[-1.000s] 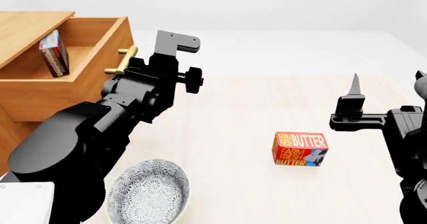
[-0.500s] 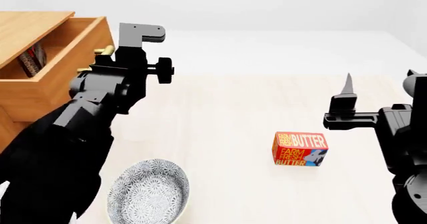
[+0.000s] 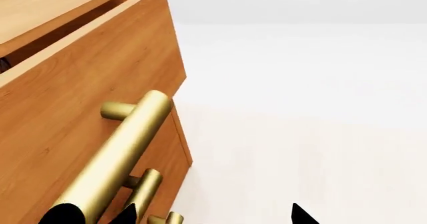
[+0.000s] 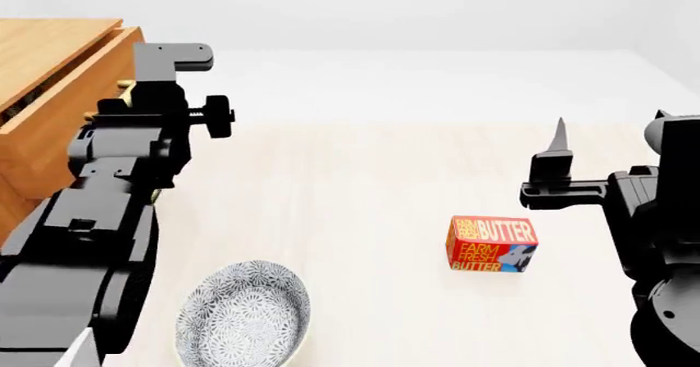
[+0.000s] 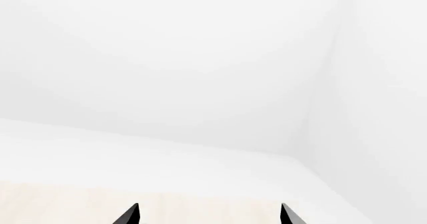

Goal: Put the chocolate pudding in the top drawer of the cabinet and close it.

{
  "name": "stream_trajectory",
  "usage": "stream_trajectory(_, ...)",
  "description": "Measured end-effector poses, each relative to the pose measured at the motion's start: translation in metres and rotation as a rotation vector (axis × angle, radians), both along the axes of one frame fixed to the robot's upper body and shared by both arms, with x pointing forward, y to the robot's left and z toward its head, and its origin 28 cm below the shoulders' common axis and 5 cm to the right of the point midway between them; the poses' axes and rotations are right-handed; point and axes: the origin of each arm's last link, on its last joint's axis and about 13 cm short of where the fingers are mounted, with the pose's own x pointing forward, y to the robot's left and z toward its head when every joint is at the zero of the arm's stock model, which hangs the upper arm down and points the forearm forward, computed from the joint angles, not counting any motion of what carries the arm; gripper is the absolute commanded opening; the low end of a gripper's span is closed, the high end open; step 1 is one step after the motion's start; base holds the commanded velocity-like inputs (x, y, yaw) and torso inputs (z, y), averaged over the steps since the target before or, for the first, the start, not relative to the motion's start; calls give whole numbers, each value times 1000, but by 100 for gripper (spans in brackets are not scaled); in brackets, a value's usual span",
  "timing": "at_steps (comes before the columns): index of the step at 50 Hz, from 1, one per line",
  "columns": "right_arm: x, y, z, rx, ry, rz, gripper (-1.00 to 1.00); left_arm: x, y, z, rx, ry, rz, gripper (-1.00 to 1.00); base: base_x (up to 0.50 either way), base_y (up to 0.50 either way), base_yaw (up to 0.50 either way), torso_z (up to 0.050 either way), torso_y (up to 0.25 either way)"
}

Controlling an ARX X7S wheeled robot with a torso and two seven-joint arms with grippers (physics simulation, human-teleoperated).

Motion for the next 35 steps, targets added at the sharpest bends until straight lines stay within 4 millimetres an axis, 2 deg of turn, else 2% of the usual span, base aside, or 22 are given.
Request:
stream_trajectory(17,2,4,2,-1,-2,10,100,-5,29,1,-30,-5,91,100,0,0,0,0,0)
stream_trajectory(35,3,7,2,-2,2,18,100,-6,37,8,-131,-29,101,100,3,3,4,0,0)
